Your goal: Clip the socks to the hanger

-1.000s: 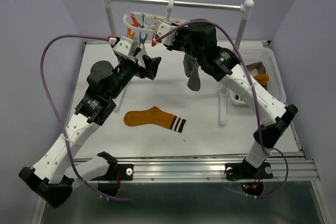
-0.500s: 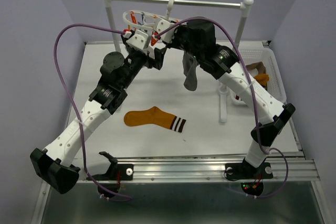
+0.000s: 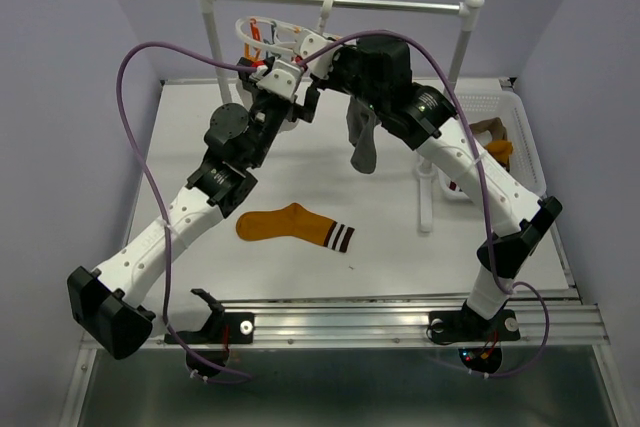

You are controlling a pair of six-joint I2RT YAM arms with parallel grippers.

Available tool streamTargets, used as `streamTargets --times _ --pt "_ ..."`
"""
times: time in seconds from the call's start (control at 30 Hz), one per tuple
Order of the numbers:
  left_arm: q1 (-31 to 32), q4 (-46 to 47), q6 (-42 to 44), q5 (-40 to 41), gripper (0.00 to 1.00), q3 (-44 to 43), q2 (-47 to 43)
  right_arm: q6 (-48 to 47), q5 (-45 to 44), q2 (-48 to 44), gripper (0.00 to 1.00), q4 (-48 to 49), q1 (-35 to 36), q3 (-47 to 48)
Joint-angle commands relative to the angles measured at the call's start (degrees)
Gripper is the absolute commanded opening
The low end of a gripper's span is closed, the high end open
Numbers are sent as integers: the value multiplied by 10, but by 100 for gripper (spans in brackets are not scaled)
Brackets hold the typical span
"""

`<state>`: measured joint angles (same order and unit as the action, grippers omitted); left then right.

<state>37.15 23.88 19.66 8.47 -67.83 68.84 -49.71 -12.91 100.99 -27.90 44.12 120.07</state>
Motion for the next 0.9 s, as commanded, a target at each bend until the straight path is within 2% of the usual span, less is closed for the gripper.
streamTargets --times 0.0,0.13,0.27,0.33,0.87 --pt "3 67 49 56 97 -5 9 22 2 1 27 13 -3 29" --pt "3 81 70 76 88 2 10 23 3 -4 27 12 -3 25" --pt "3 88 91 67 88 0 16 24 3 -7 27 11 -3 22" --pt "3 86 93 50 85 -1 20 27 5 -9 27 12 -3 23" --pt "4 87 100 37 85 -26 51 33 16 -10 25 5 -3 16"
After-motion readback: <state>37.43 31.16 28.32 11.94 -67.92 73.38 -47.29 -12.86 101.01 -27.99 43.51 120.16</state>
